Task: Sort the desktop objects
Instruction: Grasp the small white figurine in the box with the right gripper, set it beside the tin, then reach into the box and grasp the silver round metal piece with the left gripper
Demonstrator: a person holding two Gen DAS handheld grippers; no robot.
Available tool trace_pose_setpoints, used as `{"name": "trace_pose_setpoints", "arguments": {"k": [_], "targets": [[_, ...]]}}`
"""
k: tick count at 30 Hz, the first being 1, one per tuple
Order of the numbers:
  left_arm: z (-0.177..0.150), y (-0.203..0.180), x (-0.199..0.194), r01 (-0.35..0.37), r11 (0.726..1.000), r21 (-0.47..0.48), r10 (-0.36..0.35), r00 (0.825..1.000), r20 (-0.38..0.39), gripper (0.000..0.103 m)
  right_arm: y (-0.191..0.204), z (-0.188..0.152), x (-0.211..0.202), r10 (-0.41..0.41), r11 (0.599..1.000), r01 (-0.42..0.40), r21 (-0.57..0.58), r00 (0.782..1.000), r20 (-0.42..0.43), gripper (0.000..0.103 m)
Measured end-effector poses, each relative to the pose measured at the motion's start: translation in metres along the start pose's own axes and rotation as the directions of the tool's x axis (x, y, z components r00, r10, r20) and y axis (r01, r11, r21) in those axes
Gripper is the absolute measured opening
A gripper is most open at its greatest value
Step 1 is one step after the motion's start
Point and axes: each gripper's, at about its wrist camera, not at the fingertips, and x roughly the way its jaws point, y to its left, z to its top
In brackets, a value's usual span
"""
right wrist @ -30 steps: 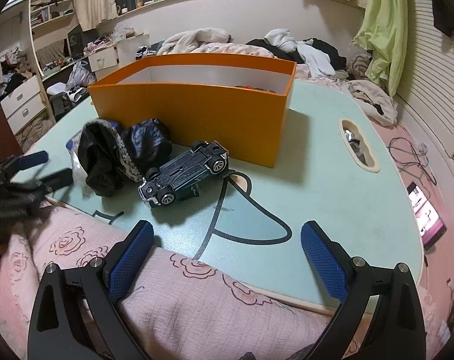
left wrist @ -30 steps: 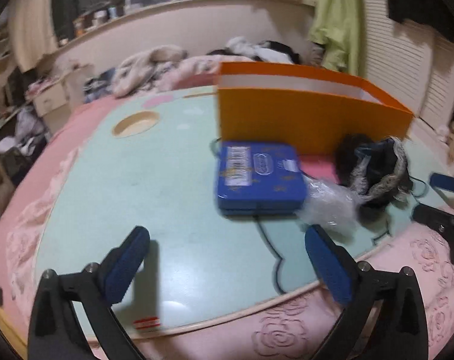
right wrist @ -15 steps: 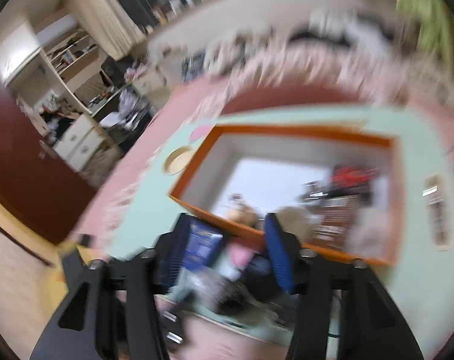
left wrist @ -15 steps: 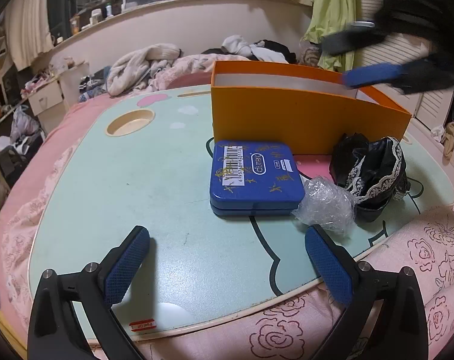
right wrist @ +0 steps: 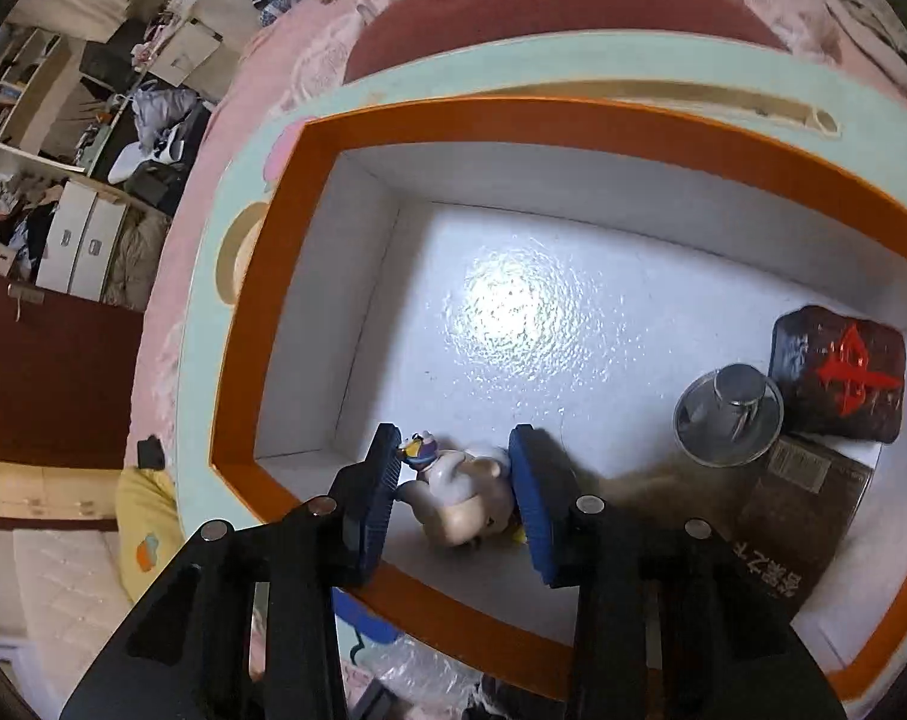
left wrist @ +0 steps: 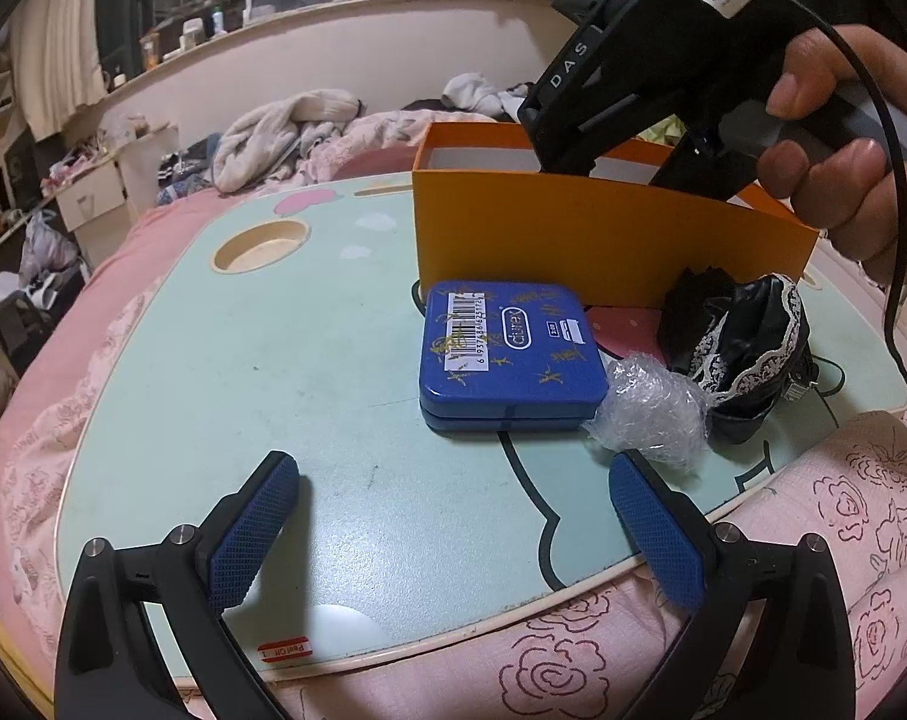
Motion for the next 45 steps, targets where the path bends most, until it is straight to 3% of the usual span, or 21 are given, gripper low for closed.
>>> {"name": "trace_pose_setpoints", "arguments": {"k": [5,9,13,16,20,22,23,25,26,28,30,33,37,41,45], "targets": [[0.0,0.0,0.0,0.0,1.0,0.0,0.0,1.0,0.001,0.103,-0.01,-0.005,-0.014,0.097,0.994,-0.101,0.04,0.991,0.092,0.039],[0.0,0.0,0.0,-0.001,1.0,0.0,0.001,1.0,0.001,0.103,-0.003,-0.022,-0.06,0.161,0.987,-0.163,-0.012,0.953,0.255,0.039],[0.0,0.0,0.0,-0.001,1.0,-0.001,0.001,1.0,0.001,0.103,0.015,-0.061,-0.091,0.207,0.977,-0.181,-0.111,0.929,0.307,0.039],[0.0,0.0,0.0,-0.001,1.0,0.0,0.001,1.0,0.001,0.103,0.019,-0.088,-0.095,0.227,0.967,-0.177,-0.186,0.927,0.298,0.039],[0.0,0.0,0.0,0.0,1.0,0.0,0.0,1.0,0.001,0.103,0.016,-0.104,-0.063,0.113,0.974,-0.055,-0.219,0.959,0.26,0.039],[0.0,0.0,0.0,0.0,1.0,-0.001,0.0,1.0,0.001,0.103,0.002,-0.11,-0.057,0.067,0.978,-0.013,-0.209,0.965,0.254,0.04],[0.0,0.0,0.0,0.0,1.0,-0.001,0.0,1.0,0.001,0.103,-0.001,-0.109,-0.053,0.024,0.981,0.032,-0.192,0.96,0.28,0.04],[0.0,0.0,0.0,0.0,1.0,-0.001,0.0,1.0,0.001,0.103,-0.002,-0.11,-0.056,0.029,0.979,0.038,-0.198,0.946,0.322,0.043],[0.0,0.0,0.0,0.0,1.0,-0.001,0.0,1.0,0.002,0.103,-0.002,-0.115,-0.061,0.031,0.978,0.045,-0.203,0.933,0.357,0.048],[0.0,0.0,0.0,0.0,1.0,-0.001,0.0,1.0,0.001,0.103,-0.001,-0.132,-0.074,0.034,0.975,0.063,-0.213,0.904,0.426,0.074],[0.0,0.0,0.0,0.0,1.0,-0.001,0.0,1.0,0.001,0.103,-0.002,-0.156,-0.086,0.055,0.966,0.074,-0.247,0.878,0.475,0.076],[0.0,0.0,0.0,0.0,1.0,-0.001,0.0,1.0,0.002,0.103,-0.009,-0.186,-0.092,0.028,0.949,0.132,-0.287,0.87,0.493,0.076],[0.0,0.0,0.0,-0.001,1.0,-0.001,0.001,1.0,0.001,0.103,-0.021,-0.222,-0.086,-0.121,0.917,0.295,-0.269,0.847,0.517,0.076],[0.0,0.0,0.0,0.0,1.0,-0.001,0.0,1.0,0.0,0.103,-0.04,-0.243,-0.065,-0.216,0.892,0.382,-0.244,0.831,0.512,0.077],[0.0,-0.001,-0.001,-0.003,1.0,0.0,0.003,1.0,-0.003,0.103,-0.057,-0.231,-0.047,-0.26,0.903,0.385,-0.19,0.842,0.473,0.1]]}}
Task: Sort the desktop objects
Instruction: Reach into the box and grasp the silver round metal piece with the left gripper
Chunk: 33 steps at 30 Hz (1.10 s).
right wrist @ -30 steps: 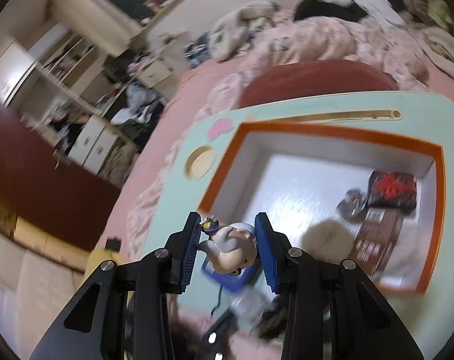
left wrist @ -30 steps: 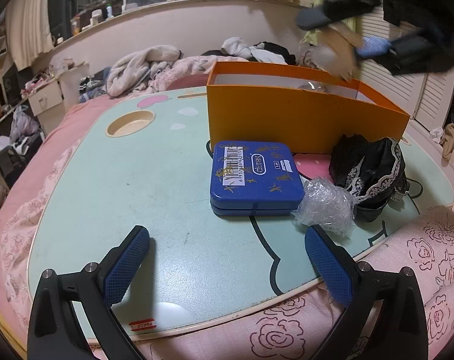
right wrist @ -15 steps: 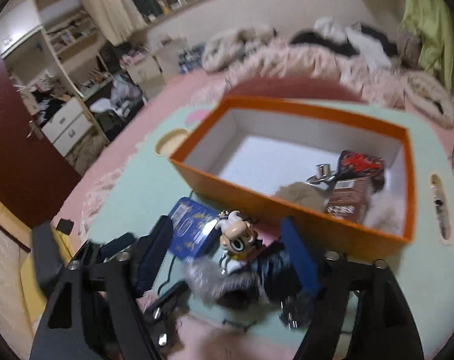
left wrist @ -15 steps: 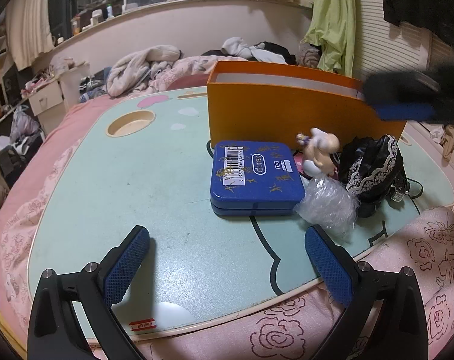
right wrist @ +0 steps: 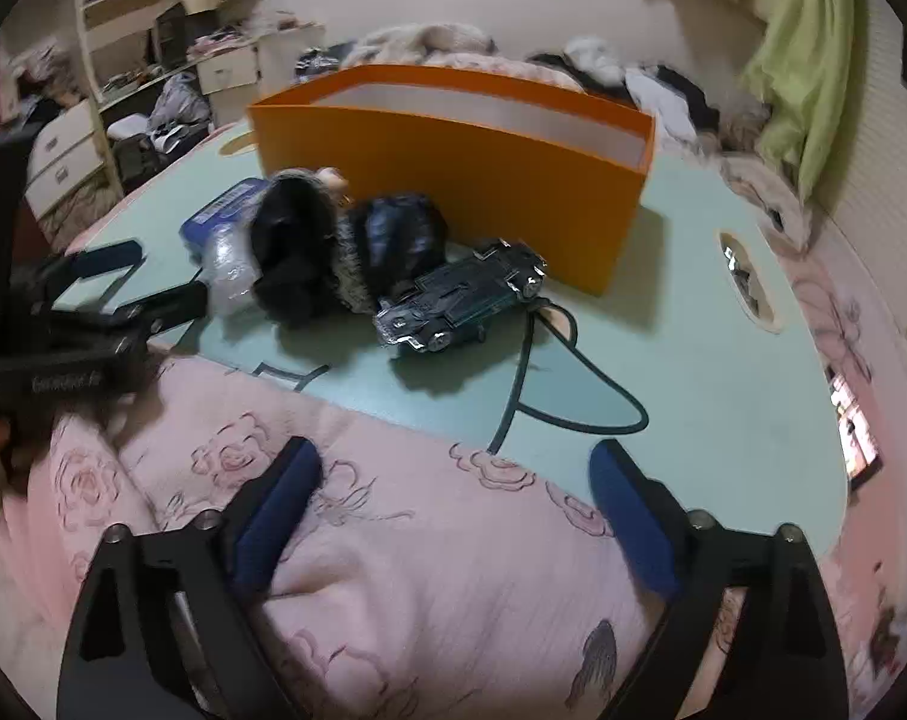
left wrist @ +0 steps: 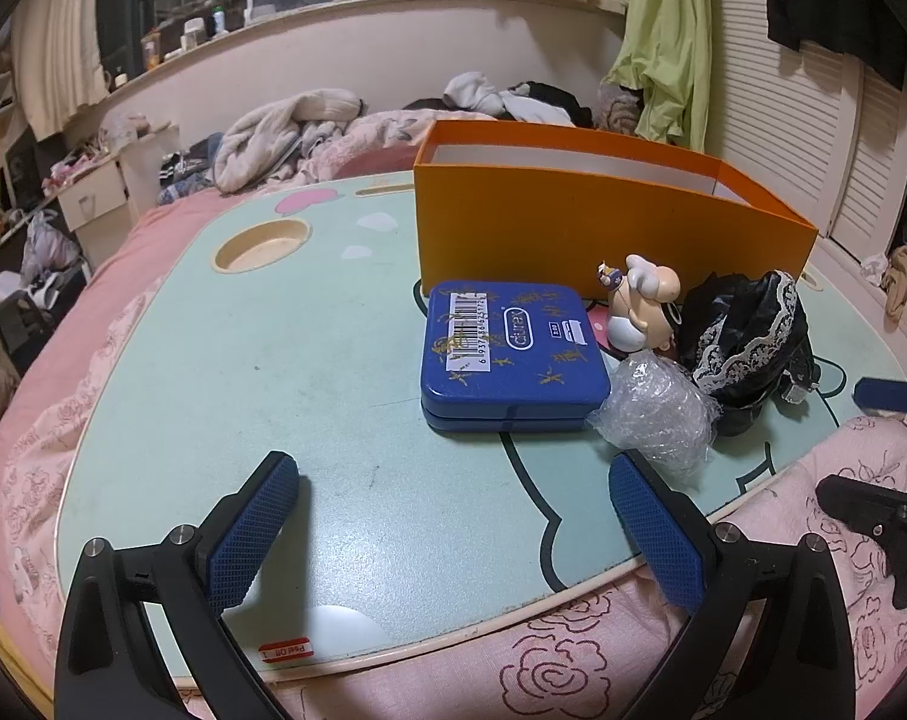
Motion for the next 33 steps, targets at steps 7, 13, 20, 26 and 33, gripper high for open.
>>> {"name": "trace_pose_setpoints", "arguments": {"k": [7,13,20,26,33], "targets": [[0.0,0.001,-0.001,0.017,1.0,0.0,-0.017,1.0,-0.009,0.103,-0.007,0.001,0.004,0.0,1.0,0.0,-0.004,1.0,0.0,0.102],[0.026,0.004,-0.03,0.016,1.0,-0.008,-0.016,0.997,0.073,0.102,-0.006,-0.002,0.003,0.001,1.0,-0.001,-0.006,1.0,0.002,0.102],[0.126,-0.03,-0.032,0.307,0.952,-0.012,-0.308,0.951,-0.017,0.069,-0.007,-0.003,0.003,0.001,1.0,-0.001,-0.006,1.0,0.002,0.102],[0.171,-0.083,0.074,0.243,0.969,-0.043,-0.243,0.909,-0.338,0.042,-0.008,-0.003,0.002,0.002,1.0,-0.002,-0.008,1.0,0.003,0.102],[0.168,-0.104,0.111,0.236,0.968,-0.088,-0.251,0.886,-0.389,0.04,-0.005,-0.003,0.001,0.005,1.0,-0.005,-0.007,1.0,0.007,0.102]]}}
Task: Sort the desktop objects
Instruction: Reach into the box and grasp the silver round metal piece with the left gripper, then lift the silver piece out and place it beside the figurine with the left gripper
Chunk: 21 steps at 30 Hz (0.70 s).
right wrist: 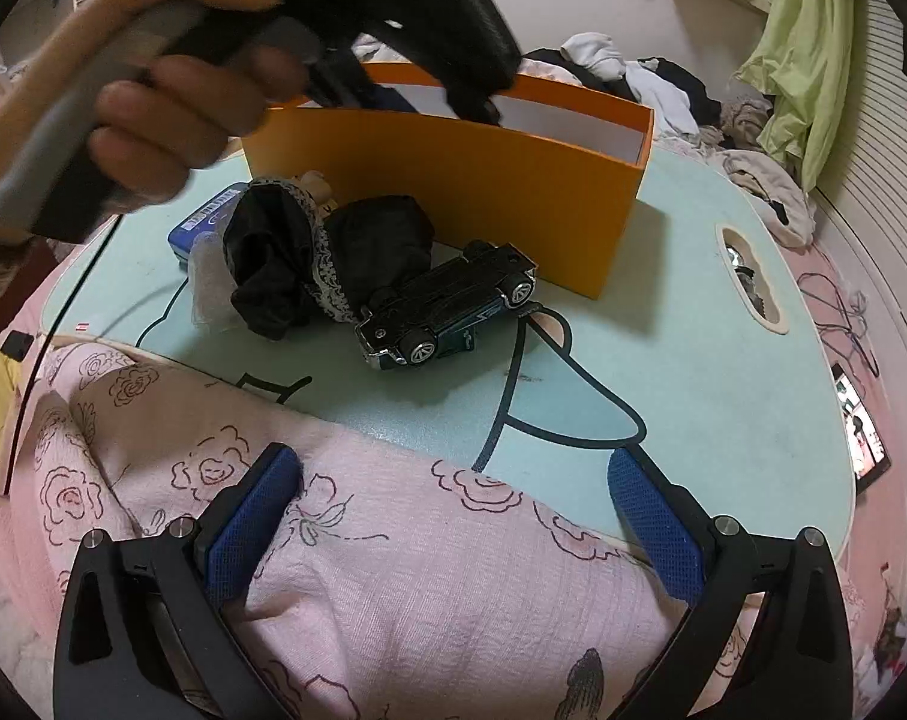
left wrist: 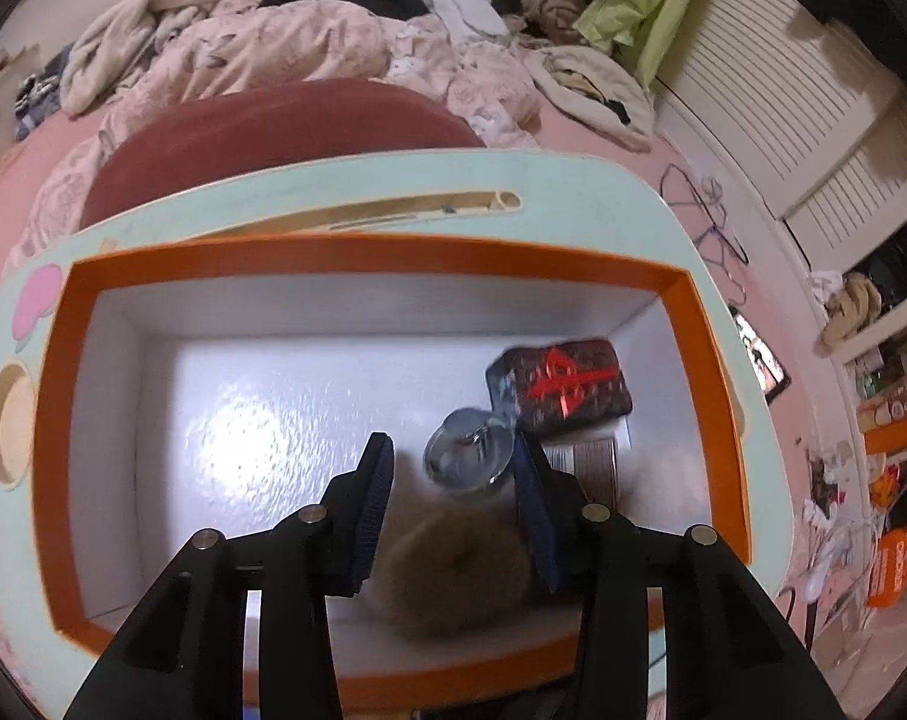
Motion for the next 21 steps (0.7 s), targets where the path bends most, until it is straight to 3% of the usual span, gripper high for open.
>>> {"name": "trace_pose_setpoints", "arguments": {"k": [2,4,7,11,15,17,21], "targets": [[0.002,0.0,0.006,-0.004,1.0,-0.012,0.004,1.0,-0.018,0.04,0.001,0.0,0.0,0.0,1.0,0.0,-0.001,1.0,0.0,0.102],[0.005,0.002,0.014,-0.012,1.0,-0.02,0.011,0.999,-0.05,0.026,0.001,0.0,0.0,0.0,1.0,0.0,-0.001,1.0,0.0,0.102],[0.004,0.004,0.014,-0.015,1.0,-0.018,0.014,1.0,-0.02,0.026,0.001,-0.001,0.0,0.0,1.0,0.0,0.0,1.0,0.0,0.102],[-0.005,0.017,-0.019,0.081,0.995,-0.056,-0.076,0.993,0.089,0.026,0.0,-0.001,-0.001,0.0,1.0,0.0,-0.001,1.0,0.001,0.102],[-0.037,0.033,-0.079,0.147,0.989,-0.034,-0.133,0.958,0.255,0.026,0.0,0.0,-0.001,0.0,1.0,0.0,0.0,1.0,0.001,0.102],[-0.059,0.044,-0.099,0.166,0.986,-0.029,-0.15,0.942,0.3,0.026,-0.001,-0.001,0.0,0.0,1.0,0.0,-0.001,1.0,0.001,0.102],[-0.099,0.065,-0.091,0.099,0.993,-0.056,-0.081,0.96,0.268,0.026,-0.001,-0.001,0.0,0.001,1.0,-0.001,-0.002,1.0,0.001,0.102]]}}
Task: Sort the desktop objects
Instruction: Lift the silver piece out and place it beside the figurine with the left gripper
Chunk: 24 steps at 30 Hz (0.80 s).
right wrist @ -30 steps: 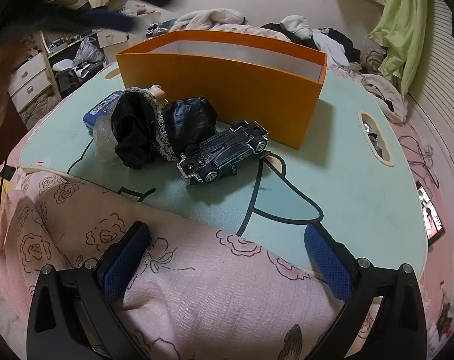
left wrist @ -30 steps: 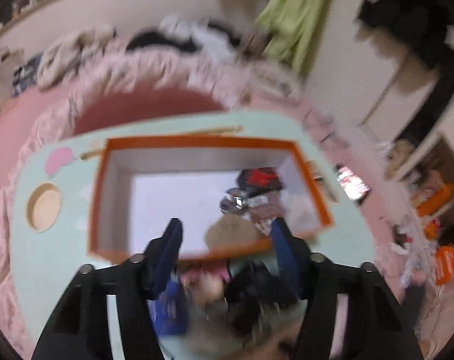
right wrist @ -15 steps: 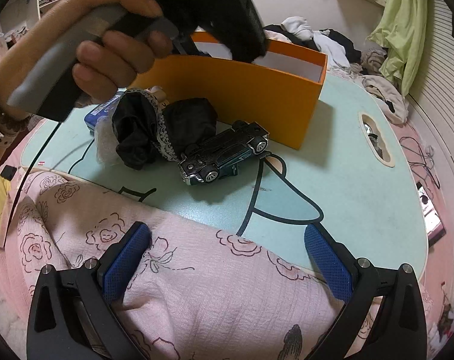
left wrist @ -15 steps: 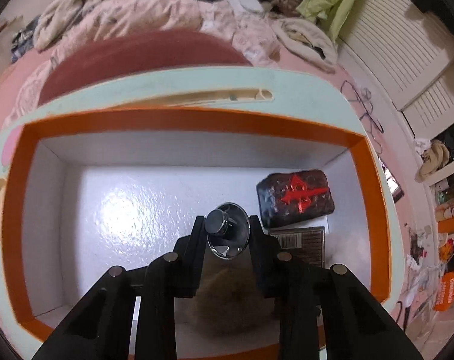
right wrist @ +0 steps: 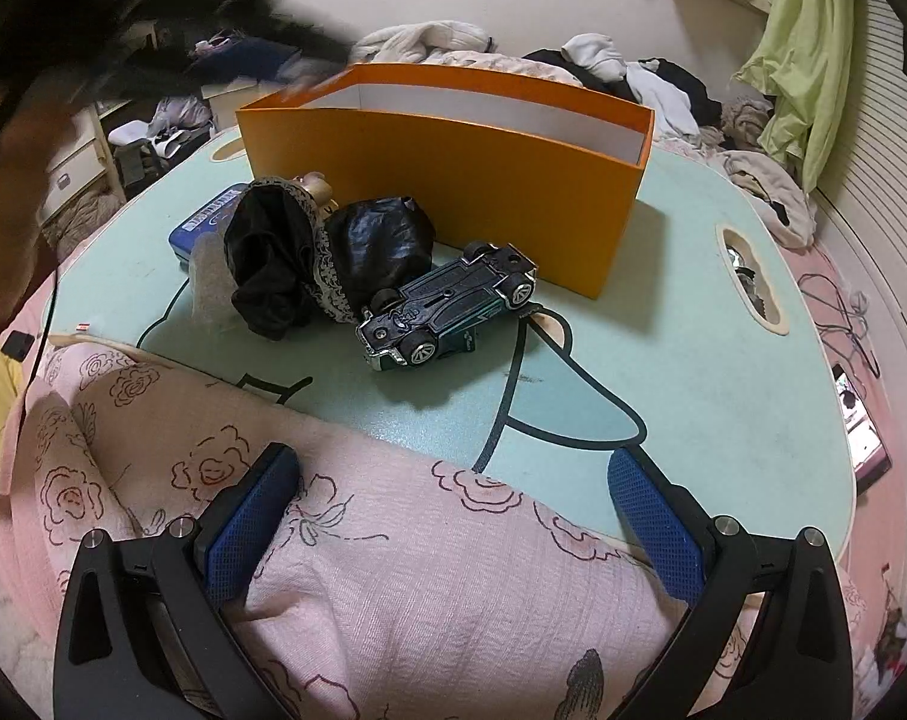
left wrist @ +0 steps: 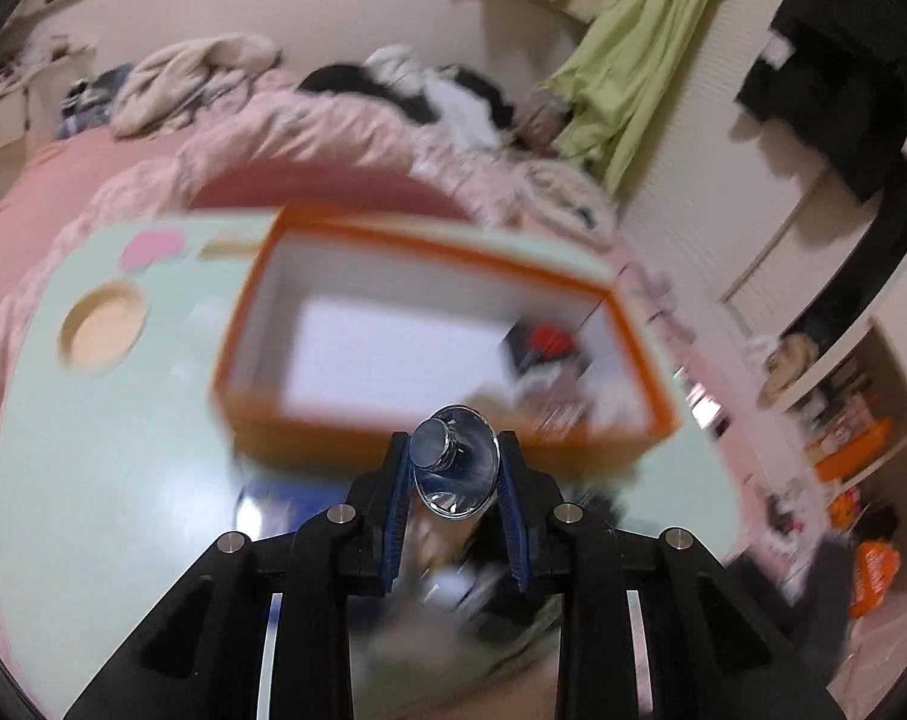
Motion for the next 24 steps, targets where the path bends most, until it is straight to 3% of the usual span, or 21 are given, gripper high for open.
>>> {"name": "trace_pose_setpoints", "arguments": {"k": [3,4,6,8,10,12,13,15,19,21,22,24], "targets": [[-0.022,0.02,0.018,0.015,0.999,-0.046,-0.016,1.0,-0.019,0.03,0.001,0.0,0.0,0.0,1.0,0.0,0.0,1.0,0.0,0.102],[-0.026,0.026,0.017,0.065,0.996,-0.064,-0.063,0.997,0.031,0.035,0.0,-0.001,0.0,0.0,1.0,0.0,0.0,1.0,0.0,0.102],[-0.028,0.034,0.012,0.101,0.989,-0.11,-0.093,0.993,0.075,0.059,0.001,0.0,0.0,0.001,1.0,-0.001,-0.001,1.0,0.0,0.102],[-0.027,0.033,-0.001,0.124,0.985,-0.118,-0.109,0.986,0.125,0.066,0.0,0.0,0.001,0.002,1.0,-0.002,0.001,1.0,-0.001,0.102],[-0.029,0.028,-0.021,0.133,0.989,-0.067,-0.118,0.974,0.194,0.074,0.0,0.0,0.001,0.001,1.0,-0.001,-0.001,1.0,0.0,0.102],[-0.037,0.027,-0.042,0.07,0.997,-0.041,-0.057,0.964,0.259,0.096,0.0,0.0,0.001,0.001,1.0,-0.001,0.0,1.0,0.0,0.102],[-0.042,0.03,-0.05,0.018,0.999,-0.042,-0.005,0.959,0.283,0.099,-0.001,0.0,0.001,0.001,1.0,-0.001,0.0,1.0,0.0,0.102],[-0.055,0.036,-0.056,-0.055,0.998,-0.033,0.062,0.959,0.277,0.099,-0.001,0.0,0.001,0.002,1.0,-0.002,0.0,1.0,0.0,0.102],[-0.08,0.045,-0.033,-0.091,0.995,0.047,0.085,0.989,0.12,0.099,-0.001,0.0,0.001,0.002,1.0,-0.002,0.0,1.0,0.0,0.102],[-0.094,0.038,-0.012,-0.188,0.974,0.128,0.178,0.98,0.084,0.103,-0.001,0.0,0.001,0.001,1.0,-0.001,0.0,1.0,0.0,0.102],[-0.1,0.03,-0.007,-0.264,0.946,0.188,0.244,0.962,0.121,0.102,-0.002,0.0,0.001,0.001,1.0,-0.001,-0.001,1.0,0.0,0.102],[-0.102,0.02,-0.002,-0.293,0.925,0.243,0.26,0.952,0.159,0.103,-0.002,0.001,0.003,0.0,1.0,0.0,-0.003,1.0,-0.001,0.102]]}}
